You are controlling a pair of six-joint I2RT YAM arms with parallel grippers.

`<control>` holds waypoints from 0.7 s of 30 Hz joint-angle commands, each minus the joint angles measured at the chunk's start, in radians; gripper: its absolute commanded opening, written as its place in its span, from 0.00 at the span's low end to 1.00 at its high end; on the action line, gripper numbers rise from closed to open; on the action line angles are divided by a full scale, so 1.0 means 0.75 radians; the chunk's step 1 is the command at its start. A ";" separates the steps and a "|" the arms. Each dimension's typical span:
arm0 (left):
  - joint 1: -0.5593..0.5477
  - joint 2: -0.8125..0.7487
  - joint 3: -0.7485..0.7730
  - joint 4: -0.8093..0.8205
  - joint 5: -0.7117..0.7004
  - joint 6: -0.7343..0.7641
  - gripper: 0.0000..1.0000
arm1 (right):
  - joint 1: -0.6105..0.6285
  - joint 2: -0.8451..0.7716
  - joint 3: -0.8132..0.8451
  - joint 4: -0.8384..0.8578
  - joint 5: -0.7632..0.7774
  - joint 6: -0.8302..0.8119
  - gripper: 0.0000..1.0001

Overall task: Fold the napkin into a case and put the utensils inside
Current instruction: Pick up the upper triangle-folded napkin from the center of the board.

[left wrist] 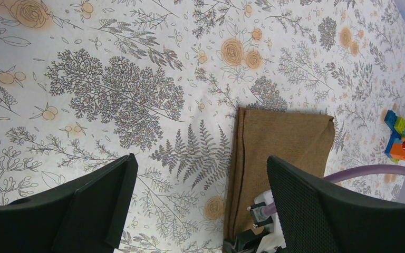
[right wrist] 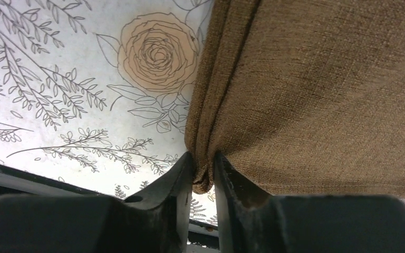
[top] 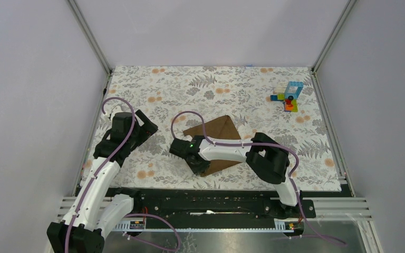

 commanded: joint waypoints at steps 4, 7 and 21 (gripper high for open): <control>0.009 -0.012 -0.010 0.024 0.028 0.003 0.99 | 0.000 0.096 -0.035 0.003 0.182 -0.021 0.07; 0.009 0.008 -0.036 0.042 0.068 0.000 0.99 | 0.003 0.049 -0.019 -0.007 0.185 -0.038 0.00; 0.192 0.443 -0.576 1.211 1.019 -0.401 0.99 | 0.001 -0.341 -0.188 0.173 -0.024 -0.097 0.00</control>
